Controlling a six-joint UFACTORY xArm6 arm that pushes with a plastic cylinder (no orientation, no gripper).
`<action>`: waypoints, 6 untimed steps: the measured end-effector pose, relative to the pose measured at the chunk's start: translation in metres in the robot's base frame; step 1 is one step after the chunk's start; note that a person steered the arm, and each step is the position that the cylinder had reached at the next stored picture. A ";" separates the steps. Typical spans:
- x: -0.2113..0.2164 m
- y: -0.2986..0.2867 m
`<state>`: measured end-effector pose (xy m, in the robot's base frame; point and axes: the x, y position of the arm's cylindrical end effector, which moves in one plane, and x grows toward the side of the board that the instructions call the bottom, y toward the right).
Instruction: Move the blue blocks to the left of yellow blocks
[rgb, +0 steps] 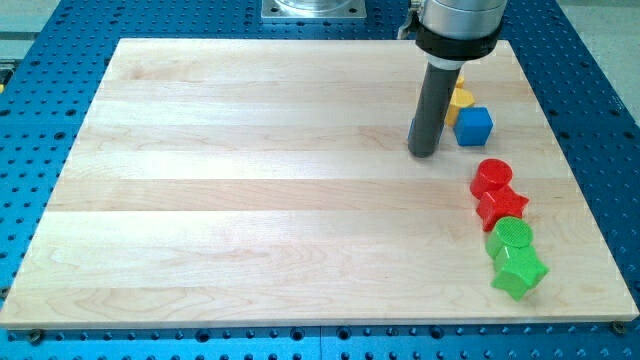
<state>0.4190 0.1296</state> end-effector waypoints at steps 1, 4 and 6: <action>0.029 0.016; -0.031 0.092; -0.044 0.023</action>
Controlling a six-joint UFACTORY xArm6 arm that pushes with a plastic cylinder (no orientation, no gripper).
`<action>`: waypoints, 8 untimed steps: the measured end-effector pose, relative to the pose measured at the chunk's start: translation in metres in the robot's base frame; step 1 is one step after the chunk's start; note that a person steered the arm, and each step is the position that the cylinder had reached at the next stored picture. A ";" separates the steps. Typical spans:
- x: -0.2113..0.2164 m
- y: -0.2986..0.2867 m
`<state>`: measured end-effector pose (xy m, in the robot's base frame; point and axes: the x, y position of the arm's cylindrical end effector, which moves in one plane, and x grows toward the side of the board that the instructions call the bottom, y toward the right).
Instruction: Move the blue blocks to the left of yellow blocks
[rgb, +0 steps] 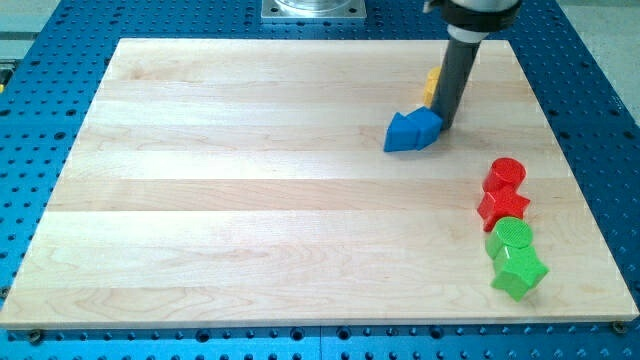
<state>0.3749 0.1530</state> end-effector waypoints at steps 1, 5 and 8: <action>0.036 0.009; 0.025 -0.078; 0.035 -0.114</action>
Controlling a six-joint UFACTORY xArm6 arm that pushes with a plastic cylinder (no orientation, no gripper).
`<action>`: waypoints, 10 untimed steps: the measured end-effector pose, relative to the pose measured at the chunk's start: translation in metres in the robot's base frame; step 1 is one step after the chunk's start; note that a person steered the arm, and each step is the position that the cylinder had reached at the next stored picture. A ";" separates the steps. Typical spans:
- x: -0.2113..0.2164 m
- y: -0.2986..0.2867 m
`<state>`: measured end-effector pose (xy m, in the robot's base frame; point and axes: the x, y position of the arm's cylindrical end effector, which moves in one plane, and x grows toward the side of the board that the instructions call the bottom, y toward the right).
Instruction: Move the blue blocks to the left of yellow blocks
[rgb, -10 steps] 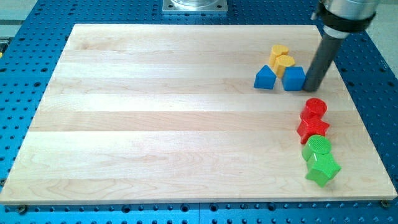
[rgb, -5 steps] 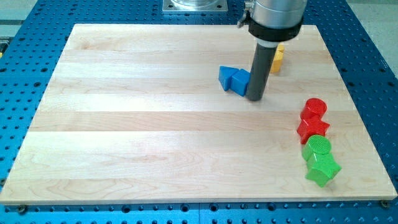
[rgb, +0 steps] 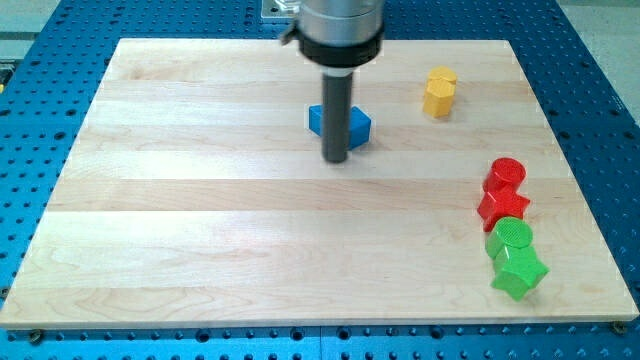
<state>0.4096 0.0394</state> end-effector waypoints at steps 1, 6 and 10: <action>-0.038 0.030; -0.115 0.037; -0.021 -0.062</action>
<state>0.3888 -0.0228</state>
